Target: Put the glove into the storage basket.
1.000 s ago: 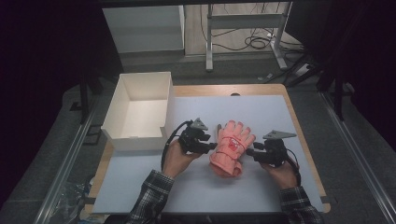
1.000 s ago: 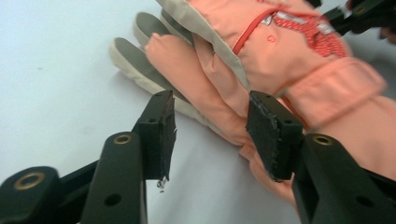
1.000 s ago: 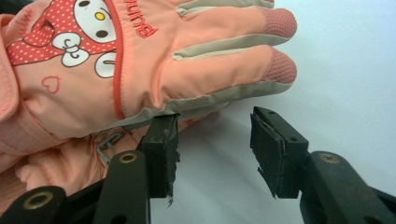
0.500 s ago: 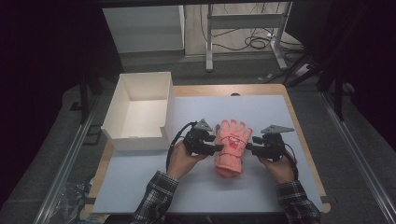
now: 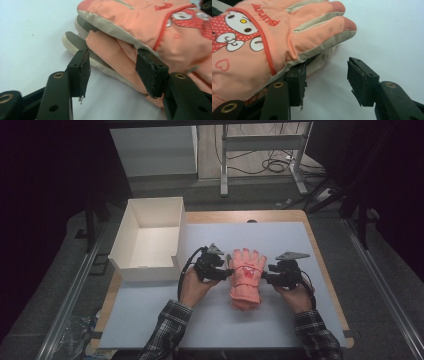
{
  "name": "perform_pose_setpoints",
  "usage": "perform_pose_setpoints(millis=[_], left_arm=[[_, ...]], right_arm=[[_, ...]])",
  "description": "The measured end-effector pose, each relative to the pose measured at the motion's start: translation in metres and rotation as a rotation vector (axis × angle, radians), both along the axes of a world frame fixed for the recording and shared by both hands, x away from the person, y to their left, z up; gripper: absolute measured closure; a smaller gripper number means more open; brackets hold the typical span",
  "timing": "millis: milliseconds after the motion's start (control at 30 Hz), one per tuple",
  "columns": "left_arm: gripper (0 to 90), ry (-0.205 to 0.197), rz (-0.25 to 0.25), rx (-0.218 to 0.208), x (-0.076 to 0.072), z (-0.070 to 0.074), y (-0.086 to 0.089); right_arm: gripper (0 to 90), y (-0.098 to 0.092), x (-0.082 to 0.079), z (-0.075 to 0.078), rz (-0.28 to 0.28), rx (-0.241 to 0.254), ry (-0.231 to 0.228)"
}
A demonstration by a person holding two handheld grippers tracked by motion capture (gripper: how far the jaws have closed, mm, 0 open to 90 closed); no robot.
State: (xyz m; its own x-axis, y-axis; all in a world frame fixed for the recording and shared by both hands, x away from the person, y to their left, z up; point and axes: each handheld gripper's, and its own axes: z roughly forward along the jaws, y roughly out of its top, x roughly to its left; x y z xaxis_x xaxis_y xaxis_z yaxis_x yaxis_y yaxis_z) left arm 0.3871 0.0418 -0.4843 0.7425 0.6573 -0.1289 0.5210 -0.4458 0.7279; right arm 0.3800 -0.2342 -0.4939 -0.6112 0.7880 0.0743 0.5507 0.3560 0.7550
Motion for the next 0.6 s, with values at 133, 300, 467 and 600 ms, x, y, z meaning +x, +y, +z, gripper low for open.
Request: perform_pose_setpoints(millis=[133,300,467,600], left_arm=[[44.8,-0.010,-0.006,-0.020,-0.002,0.004,-0.004],[43.0,-0.025,-0.004,-0.035,-0.010,0.012,0.000],[42.3,-0.030,0.020,-0.048,-0.018,0.015,0.012],[42.0,-0.011,0.039,-0.039,-0.017,0.010,0.016]], right_arm=[[49.5,-0.002,-0.002,0.001,-0.012,0.001,0.003],[49.5,-0.002,-0.001,0.008,-0.009,0.004,-0.015],[49.3,0.009,0.005,0.015,0.011,-0.006,-0.028],[48.7,0.016,0.010,0.013,0.021,-0.019,-0.022]])
